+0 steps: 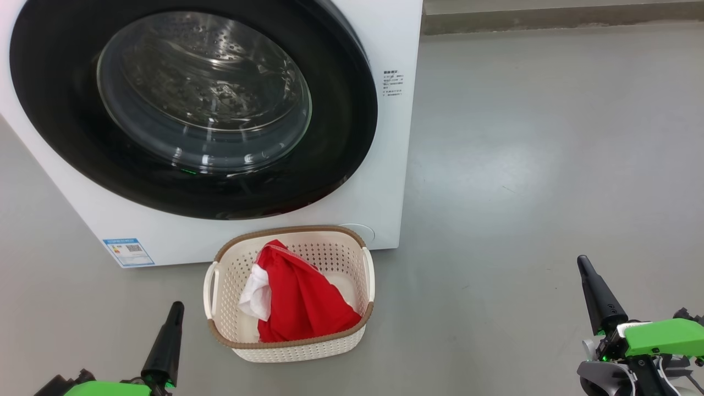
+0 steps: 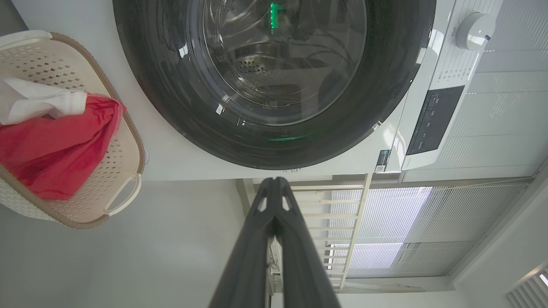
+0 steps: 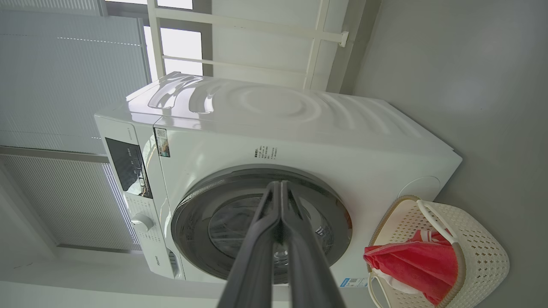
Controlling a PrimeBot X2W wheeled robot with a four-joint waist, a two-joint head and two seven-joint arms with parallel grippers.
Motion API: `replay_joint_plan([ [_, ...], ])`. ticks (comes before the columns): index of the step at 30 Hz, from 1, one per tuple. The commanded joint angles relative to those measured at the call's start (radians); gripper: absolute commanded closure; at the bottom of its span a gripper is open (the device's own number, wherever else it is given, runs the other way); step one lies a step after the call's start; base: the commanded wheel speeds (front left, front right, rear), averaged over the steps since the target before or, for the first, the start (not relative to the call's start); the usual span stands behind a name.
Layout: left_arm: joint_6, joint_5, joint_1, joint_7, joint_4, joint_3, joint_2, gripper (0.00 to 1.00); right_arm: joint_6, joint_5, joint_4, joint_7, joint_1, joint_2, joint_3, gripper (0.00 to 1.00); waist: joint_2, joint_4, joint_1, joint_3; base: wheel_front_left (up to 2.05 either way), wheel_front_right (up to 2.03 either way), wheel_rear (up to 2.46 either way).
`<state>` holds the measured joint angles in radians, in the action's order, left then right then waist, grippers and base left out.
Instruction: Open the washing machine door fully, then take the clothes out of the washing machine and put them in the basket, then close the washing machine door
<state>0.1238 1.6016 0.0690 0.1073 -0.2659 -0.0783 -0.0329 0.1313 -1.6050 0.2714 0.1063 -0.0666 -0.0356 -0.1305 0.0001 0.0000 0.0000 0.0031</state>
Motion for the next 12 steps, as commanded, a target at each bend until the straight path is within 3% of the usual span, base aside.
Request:
replay_joint_plan([
  [1, 0.007, 0.007, 0.039, 0.006, 0.021, -0.035, -0.017, 1.0, -0.001, -0.003, -0.027, 0.008, -0.041, -0.015, 0.016, 1.0, -0.0001, 0.0, 0.0, 0.0, 0.0, 0.0, 0.0],
  [12, 0.007, 0.007, 0.039, 0.006, 0.021, -0.035, -0.017, 1.0, -0.001, -0.003, -0.027, 0.008, -0.041, -0.015, 0.016, 1.0, -0.0001, 0.0, 0.0, 0.0, 0.0, 0.0, 0.0],
])
